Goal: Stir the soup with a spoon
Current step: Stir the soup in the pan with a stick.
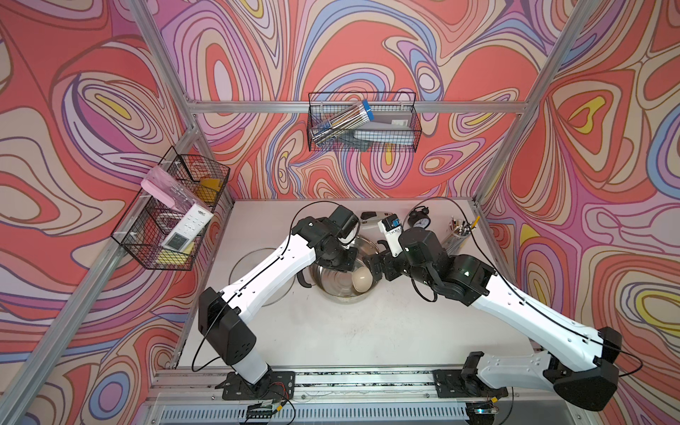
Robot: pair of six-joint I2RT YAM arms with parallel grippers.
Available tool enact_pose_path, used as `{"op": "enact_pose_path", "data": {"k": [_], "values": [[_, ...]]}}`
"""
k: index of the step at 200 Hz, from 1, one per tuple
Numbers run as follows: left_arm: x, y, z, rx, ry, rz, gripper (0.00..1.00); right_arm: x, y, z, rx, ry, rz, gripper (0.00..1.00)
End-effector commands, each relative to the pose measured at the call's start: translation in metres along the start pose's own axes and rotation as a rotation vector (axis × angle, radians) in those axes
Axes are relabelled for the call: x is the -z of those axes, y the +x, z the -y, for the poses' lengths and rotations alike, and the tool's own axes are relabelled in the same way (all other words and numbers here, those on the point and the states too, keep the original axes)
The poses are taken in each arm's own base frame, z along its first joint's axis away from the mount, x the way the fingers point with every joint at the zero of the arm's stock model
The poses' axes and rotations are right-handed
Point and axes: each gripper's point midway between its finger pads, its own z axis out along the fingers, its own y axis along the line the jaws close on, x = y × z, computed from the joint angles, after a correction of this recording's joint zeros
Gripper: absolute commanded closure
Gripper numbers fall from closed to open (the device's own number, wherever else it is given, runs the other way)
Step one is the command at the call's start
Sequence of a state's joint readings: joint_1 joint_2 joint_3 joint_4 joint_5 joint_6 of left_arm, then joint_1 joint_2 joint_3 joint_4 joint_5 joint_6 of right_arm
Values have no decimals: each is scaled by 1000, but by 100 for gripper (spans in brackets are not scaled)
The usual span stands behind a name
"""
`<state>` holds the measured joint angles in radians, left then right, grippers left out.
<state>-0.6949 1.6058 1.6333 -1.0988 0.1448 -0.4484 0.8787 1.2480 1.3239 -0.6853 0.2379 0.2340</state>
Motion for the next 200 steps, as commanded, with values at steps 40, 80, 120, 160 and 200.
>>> {"op": "enact_pose_path", "data": {"k": [40,80,120,160,200], "values": [[31,34,-41,38,-185,-29,100,-4,-2,-9,-14,-38,12,2],[35,20,-68,85,-284,-3,100,0,-1,-6,-7,-27,13,2],[36,-15,-75,102,-333,92,100,11,0,1,-8,-10,21,2],[17,-46,-66,122,-305,145,100,24,-2,8,-6,13,33,2],[0,-66,-27,107,-126,164,100,33,2,14,-13,28,32,2]]}}
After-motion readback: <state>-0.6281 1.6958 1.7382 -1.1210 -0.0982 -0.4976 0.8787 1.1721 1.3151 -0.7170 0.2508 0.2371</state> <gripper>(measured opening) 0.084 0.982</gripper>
